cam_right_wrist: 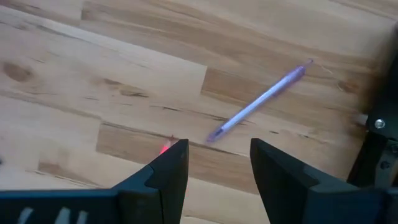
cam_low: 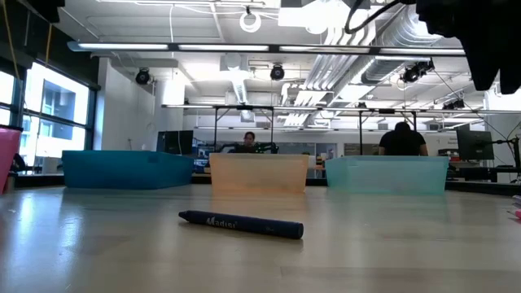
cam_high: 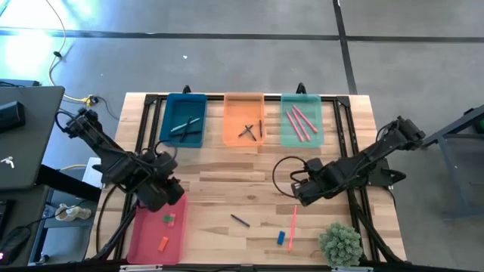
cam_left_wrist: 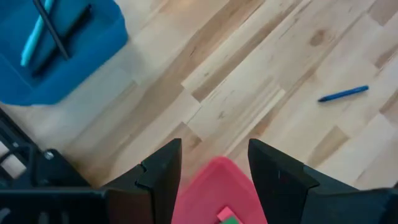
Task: Sort crayons/erasers/pens/pencils in bins
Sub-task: Put the purple pen into the blue bin
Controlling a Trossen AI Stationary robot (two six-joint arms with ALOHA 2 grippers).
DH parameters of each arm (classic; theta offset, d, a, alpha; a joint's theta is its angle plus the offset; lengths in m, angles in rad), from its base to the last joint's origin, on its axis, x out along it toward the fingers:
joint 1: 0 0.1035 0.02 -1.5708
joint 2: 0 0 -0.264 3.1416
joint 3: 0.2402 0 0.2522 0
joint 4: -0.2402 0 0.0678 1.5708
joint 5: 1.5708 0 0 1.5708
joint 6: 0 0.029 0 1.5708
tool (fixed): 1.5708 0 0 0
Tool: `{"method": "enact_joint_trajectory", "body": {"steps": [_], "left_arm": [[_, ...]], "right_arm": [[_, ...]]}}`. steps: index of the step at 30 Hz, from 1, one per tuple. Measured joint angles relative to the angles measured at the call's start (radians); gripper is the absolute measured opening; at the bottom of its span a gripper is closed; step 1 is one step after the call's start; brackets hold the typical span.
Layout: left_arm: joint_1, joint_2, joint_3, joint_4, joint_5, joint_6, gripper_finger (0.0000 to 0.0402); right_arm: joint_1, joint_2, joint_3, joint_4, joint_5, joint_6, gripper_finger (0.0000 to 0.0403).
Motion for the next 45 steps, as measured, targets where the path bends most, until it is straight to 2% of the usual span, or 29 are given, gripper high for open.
{"method": "enact_joint_trajectory", "body": {"steps": [5, 9, 14, 21, 35, 45], "left_arm": [[0.035, 0.000, 0.000, -0.002, 0.008, 0.085, 0.0174], [0.055, 0.000, 0.000, -0.002, 0.010, 0.140, 0.0174], [0.081, 0.000, 0.000, -0.002, 0.012, 0.196, 0.0175], [0.126, 0.000, 0.000, -0.002, 0.013, 0.272, 0.0174], [0.195, 0.000, 0.000, -0.001, 0.013, 0.430, 0.0175], [0.226, 0.000, 0.000, -0.001, 0.037, 0.473, 0.0174]], "right_arm": [[0.000, -0.007, -0.023, -0.013, 0.023, 0.028, 0.0165], [-0.001, -0.033, -0.114, 0.010, -0.037, 0.063, 0.0165], [-0.002, -0.084, -0.193, 0.131, -0.022, 0.141, 0.0165], [-0.002, -0.096, -0.248, 0.143, -0.043, 0.291, 0.0165], [-0.003, -0.114, -0.383, 0.199, -0.040, 0.483, 0.0165], [-0.063, -0.178, -0.502, 0.279, -0.033, 0.499, 0.0165]]}}
